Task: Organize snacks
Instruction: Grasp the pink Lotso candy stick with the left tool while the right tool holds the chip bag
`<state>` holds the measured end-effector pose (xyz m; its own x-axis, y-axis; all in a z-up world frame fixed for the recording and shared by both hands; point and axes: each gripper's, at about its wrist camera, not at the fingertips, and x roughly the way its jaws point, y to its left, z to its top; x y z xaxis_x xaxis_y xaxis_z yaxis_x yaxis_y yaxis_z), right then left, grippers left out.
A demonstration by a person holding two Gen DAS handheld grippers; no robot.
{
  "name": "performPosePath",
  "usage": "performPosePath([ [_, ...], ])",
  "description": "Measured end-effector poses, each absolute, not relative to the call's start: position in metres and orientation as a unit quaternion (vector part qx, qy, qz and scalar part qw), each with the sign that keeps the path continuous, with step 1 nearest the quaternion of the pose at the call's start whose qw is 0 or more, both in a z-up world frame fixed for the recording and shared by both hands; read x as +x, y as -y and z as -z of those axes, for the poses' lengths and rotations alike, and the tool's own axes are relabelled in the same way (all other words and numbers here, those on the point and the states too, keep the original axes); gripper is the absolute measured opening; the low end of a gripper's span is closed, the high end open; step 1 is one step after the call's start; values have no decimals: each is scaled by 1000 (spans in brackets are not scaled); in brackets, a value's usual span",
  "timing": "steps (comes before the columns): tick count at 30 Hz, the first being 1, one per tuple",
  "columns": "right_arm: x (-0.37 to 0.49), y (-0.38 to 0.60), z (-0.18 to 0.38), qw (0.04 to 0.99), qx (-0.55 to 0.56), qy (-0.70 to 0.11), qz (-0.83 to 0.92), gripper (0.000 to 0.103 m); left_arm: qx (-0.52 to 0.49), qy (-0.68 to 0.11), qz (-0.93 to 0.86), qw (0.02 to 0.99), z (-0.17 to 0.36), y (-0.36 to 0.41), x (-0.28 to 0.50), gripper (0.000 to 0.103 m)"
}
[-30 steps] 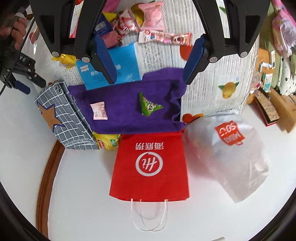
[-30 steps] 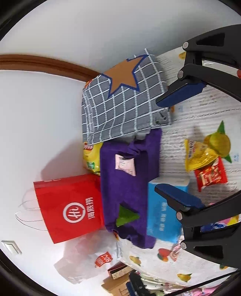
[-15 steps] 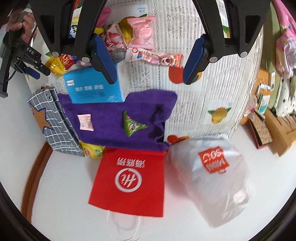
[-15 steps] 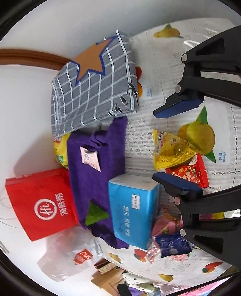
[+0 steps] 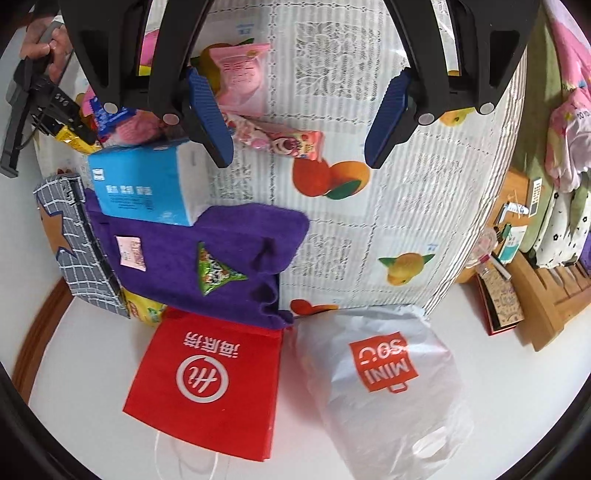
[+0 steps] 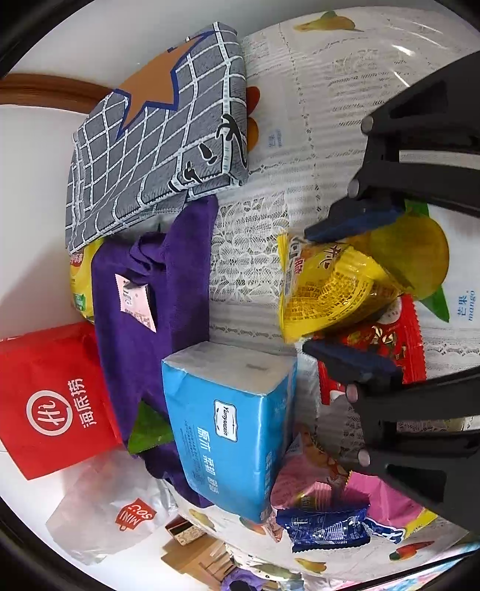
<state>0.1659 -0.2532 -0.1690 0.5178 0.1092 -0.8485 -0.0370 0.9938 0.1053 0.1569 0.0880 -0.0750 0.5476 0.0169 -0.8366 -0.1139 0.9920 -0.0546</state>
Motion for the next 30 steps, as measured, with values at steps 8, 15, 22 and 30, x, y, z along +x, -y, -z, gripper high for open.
performPosePath([
  [8, 149, 256, 149, 883, 40, -467, -43, 44, -66, -493, -37, 867, 99, -102, 157, 72],
  [15, 140, 265, 143, 886, 42, -460, -30, 44, -79, -515, -36, 853, 124, -109, 158, 72],
  [22, 144, 272, 145, 886, 53, -461, -23, 44, -92, -535, -17, 840, 142, -108, 166, 72],
  [30, 149, 276, 153, 880, 53, -471, -18, 44, -108, -555, 23, 825, 161, -89, 185, 70],
])
